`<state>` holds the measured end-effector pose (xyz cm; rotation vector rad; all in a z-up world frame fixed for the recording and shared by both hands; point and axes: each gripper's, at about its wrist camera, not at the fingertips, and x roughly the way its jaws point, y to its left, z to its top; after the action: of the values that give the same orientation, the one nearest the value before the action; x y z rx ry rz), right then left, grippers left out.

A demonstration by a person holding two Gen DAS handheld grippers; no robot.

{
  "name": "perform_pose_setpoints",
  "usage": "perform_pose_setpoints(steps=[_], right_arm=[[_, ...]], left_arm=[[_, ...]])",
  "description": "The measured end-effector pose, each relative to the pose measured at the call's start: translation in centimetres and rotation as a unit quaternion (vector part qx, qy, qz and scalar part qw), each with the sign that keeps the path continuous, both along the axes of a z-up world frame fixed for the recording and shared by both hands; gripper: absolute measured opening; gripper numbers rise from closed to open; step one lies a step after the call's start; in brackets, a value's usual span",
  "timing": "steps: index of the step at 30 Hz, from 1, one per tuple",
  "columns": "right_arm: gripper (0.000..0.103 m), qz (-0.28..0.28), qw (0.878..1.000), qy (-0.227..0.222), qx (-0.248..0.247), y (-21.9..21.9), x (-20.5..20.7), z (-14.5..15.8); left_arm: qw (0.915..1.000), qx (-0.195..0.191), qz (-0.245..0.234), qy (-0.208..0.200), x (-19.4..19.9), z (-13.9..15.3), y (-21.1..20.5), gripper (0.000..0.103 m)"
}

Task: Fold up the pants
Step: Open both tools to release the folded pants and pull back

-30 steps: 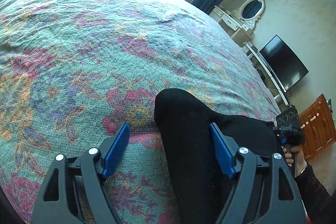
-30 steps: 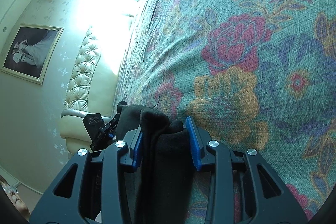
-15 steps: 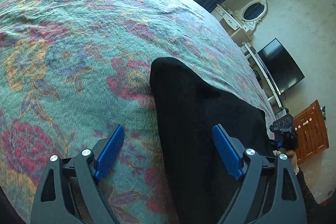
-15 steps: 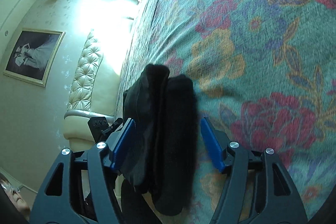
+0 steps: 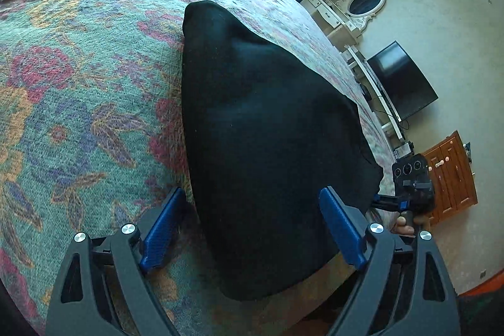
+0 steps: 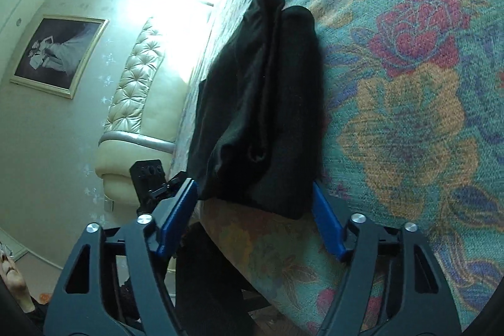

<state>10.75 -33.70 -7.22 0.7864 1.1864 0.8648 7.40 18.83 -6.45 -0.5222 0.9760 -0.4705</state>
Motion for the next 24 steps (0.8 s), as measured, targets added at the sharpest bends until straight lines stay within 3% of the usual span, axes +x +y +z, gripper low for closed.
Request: perform_pose_setpoints(steps=[1, 2, 5, 6, 11, 13, 15, 19, 22, 24], right_arm=[[0.027, 0.002, 1.000, 0.020, -0.023, 0.1, -0.1, -1.2], [0.025, -0.001, 1.000, 0.020, -0.015, -0.1, -0.2, -1.5], [0.023, -0.001, 1.000, 0.009, -0.014, -0.2, -0.4, -1.4], [0.023, -0.001, 1.000, 0.008, -0.014, -0.3, -0.5, -1.3], [0.023, -0.015, 1.000, 0.013, 0.000, -1.2, -0.7, -1.5], [0.024, -0.025, 1.000, 0.016, 0.002, -2.1, -1.1, -1.5], [0.027, -0.038, 0.999, 0.014, -0.007, -2.9, -1.5, -1.1], [0.043, -0.086, 0.995, -0.001, -0.047, -4.1, -3.4, 0.1], [0.061, -0.117, 0.987, -0.035, -0.100, -3.4, -5.4, 1.5], [0.075, -0.135, 0.976, -0.068, -0.159, -2.1, -6.9, 2.6]], left_arm=[[0.9999, 0.010, -0.003, -0.006, -0.2, 0.0, -0.3, 0.085], [0.9998, 0.016, -0.005, -0.010, -0.1, 0.0, -0.4, 0.085], [0.9996, 0.028, 0.004, -0.009, 0.0, -0.1, -0.5, 0.071], [0.9997, 0.021, -0.001, -0.009, 0.0, -0.1, -0.5, 0.060], [0.9997, 0.021, 0.005, -0.011, -0.3, -0.2, -0.4, 0.056], [0.9997, 0.016, 0.015, -0.009, -0.8, -0.3, -0.2, 0.060], [0.9993, 0.025, 0.027, -0.012, -1.3, -0.3, 0.3, 0.069], [0.9948, 0.078, 0.063, -0.017, -2.7, 0.6, 0.4, 0.085], [0.9897, 0.107, 0.093, -0.016, -3.8, 1.1, 0.0, 0.086], [0.9846, 0.128, 0.119, -0.014, -4.5, 1.5, -0.4, 0.086]])
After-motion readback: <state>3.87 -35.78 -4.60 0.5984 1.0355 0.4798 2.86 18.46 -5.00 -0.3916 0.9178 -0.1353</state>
